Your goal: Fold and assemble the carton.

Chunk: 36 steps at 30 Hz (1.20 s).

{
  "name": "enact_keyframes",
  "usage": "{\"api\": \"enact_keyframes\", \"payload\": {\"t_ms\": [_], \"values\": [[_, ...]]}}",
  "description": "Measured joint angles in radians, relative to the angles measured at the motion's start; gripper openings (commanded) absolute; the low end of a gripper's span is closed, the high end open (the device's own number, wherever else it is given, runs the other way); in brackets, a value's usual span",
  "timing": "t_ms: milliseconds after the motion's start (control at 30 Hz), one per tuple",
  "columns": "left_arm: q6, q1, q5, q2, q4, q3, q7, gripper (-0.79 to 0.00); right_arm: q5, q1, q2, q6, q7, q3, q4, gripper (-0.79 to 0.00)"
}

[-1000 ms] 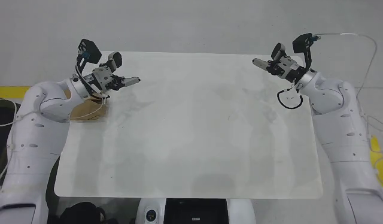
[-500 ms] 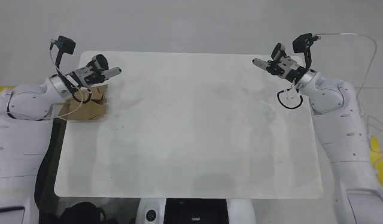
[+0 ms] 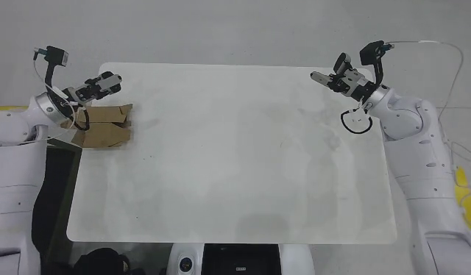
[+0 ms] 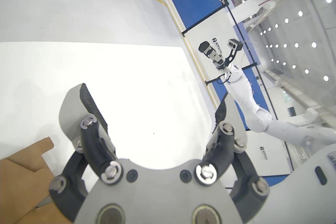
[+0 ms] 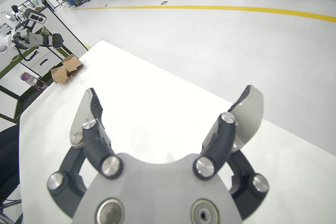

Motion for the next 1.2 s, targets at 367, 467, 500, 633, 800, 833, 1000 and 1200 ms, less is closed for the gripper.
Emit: {"api": "enact_keyframes", "payload": {"t_ms": [367, 467, 500, 633, 800, 833, 1000, 1200], "values": [[0.036, -0.086, -0.015, 0.027, 0.2, -0.057, -0.042, 0.0, 0.0, 0.0, 0.0, 0.0, 0.0, 0.0, 0.0, 0.0], [0.017, -0.1, -0.001, 0.034, 0.23, -0.072, -0.032, 0.0, 0.0, 0.0, 0.0, 0.0, 0.0, 0.0, 0.0, 0.0], [0.009, -0.104, 0.005, 0.037, 0.238, -0.076, -0.031, 0.0, 0.0, 0.0, 0.0, 0.0, 0.0, 0.0, 0.0, 0.0], [-0.019, -0.124, 0.067, 0.053, 0.286, -0.101, -0.004, 0.0, 0.0, 0.0, 0.0, 0.0, 0.0, 0.0, 0.0, 0.0], [-0.03, -0.146, 0.127, 0.071, 0.358, -0.121, 0.025, 0.0, 0.0, 0.0, 0.0, 0.0, 0.0, 0.0, 0.0, 0.0], [-0.033, -0.152, 0.142, 0.075, 0.377, -0.124, 0.03, 0.0, 0.0, 0.0, 0.0, 0.0, 0.0, 0.0, 0.0, 0.0], [-0.04, -0.18, 0.202, 0.089, 0.451, -0.127, 0.067, 0.0, 0.0, 0.0, 0.0, 0.0, 0.0, 0.0, 0.0, 0.0], [-0.057, -0.207, 0.353, 0.112, 0.536, -0.122, 0.177, 0.0, 0.0, 0.0, 0.0, 0.0, 0.0, 0.0, 0.0, 0.0]]}}
